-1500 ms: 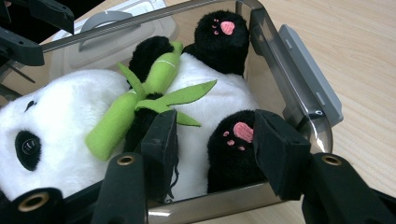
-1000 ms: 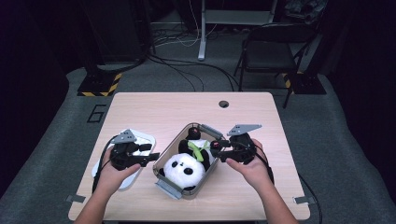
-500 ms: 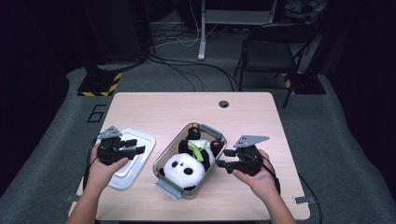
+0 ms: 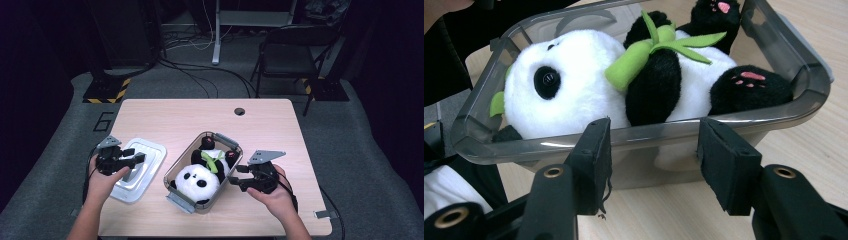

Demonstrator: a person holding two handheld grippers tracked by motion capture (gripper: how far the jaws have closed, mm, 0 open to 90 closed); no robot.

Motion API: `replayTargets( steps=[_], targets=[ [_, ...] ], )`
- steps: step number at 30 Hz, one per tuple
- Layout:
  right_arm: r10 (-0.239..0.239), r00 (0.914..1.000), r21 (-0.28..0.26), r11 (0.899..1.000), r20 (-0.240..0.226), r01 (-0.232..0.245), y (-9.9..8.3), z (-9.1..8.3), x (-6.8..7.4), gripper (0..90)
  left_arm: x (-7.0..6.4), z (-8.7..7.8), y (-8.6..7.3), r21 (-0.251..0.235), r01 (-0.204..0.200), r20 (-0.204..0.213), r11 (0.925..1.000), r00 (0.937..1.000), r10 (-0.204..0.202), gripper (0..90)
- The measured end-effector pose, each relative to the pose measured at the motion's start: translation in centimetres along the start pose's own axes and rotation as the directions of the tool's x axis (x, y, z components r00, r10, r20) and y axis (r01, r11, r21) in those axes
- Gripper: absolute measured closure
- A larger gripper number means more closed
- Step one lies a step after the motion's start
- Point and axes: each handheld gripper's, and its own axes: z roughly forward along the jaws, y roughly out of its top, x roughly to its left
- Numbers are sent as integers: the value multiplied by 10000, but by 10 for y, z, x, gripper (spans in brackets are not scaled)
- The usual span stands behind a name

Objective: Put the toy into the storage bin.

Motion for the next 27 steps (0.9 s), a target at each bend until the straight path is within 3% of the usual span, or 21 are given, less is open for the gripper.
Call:
replayTargets(
  steps=[4,11,13,18,27],
  targets=[
    [-3,10000,-17,10000,-38,3,-3,3,2,475,7,2,-4,-30,202,-366,9998,9991,-203,380],
    [-37,10000,-54,10000,19,37,-6,6,3,475,18,5,-13,-52,508,-661,9987,9965,-510,368],
    [-7,10000,-95,10000,28,7,-7,6,2,475,21,5,-14,84,652,-649,9978,9958,-645,373],
    [107,9999,-181,9998,40,-106,-10,7,2,474,27,4,-18,-108,874,-810,9961,9928,-880,374],
    [93,9999,-148,9998,-98,-94,-7,13,8,473,34,2,-20,-57,923,-851,9957,9921,-925,373]
  ],
)
